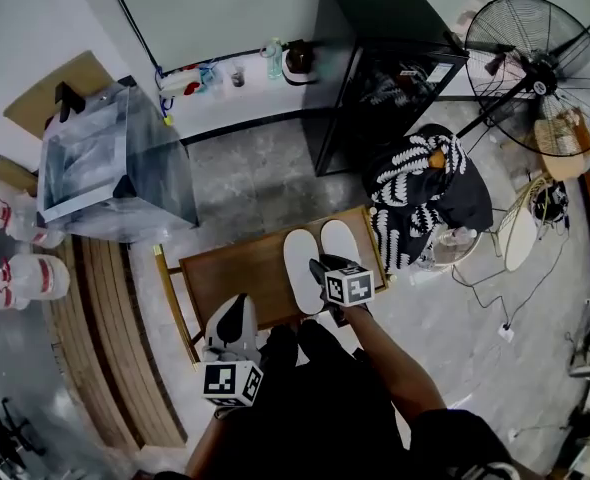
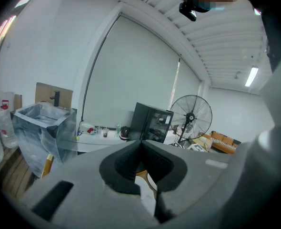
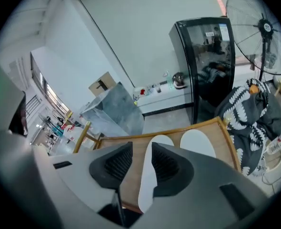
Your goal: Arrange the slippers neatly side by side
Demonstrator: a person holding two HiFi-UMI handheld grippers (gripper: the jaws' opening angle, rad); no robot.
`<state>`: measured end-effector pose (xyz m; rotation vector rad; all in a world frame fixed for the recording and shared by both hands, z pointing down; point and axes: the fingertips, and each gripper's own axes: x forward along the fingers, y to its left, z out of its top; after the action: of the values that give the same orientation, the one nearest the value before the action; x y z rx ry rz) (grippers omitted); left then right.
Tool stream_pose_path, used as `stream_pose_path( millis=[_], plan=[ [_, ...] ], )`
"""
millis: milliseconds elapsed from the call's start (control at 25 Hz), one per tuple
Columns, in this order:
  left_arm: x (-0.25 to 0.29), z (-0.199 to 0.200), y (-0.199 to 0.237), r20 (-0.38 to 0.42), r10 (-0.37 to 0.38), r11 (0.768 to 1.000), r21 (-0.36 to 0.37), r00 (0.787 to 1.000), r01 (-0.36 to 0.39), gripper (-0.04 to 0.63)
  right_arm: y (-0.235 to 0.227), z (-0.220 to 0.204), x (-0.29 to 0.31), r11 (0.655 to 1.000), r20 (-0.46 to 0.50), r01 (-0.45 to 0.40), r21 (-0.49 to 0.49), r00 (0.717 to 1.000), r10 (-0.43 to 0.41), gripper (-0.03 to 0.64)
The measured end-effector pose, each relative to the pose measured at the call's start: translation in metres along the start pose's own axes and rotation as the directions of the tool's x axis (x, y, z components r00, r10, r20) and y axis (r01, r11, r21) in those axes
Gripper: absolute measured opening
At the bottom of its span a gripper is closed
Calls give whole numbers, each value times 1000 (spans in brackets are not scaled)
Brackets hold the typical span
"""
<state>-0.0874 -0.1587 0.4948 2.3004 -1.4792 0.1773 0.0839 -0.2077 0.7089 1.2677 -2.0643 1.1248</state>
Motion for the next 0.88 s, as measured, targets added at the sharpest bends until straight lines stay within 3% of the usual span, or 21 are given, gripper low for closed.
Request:
stream_pose_path(
  millis=[280, 520, 880],
  plan=[
    [-13, 18, -4, 48, 0, 1000, 17, 999, 0, 17, 45, 49, -70, 994, 166, -38, -107, 985, 55, 31],
    [-28, 27, -10, 69, -17, 999, 36, 997, 14, 17, 82, 69, -123, 984, 291, -19, -179, 954, 72, 23],
    [-36, 31, -22, 93, -31, 998, 57, 995, 26, 17, 130, 60, -187, 973, 408, -3, -233, 908, 101, 20]
  ],
)
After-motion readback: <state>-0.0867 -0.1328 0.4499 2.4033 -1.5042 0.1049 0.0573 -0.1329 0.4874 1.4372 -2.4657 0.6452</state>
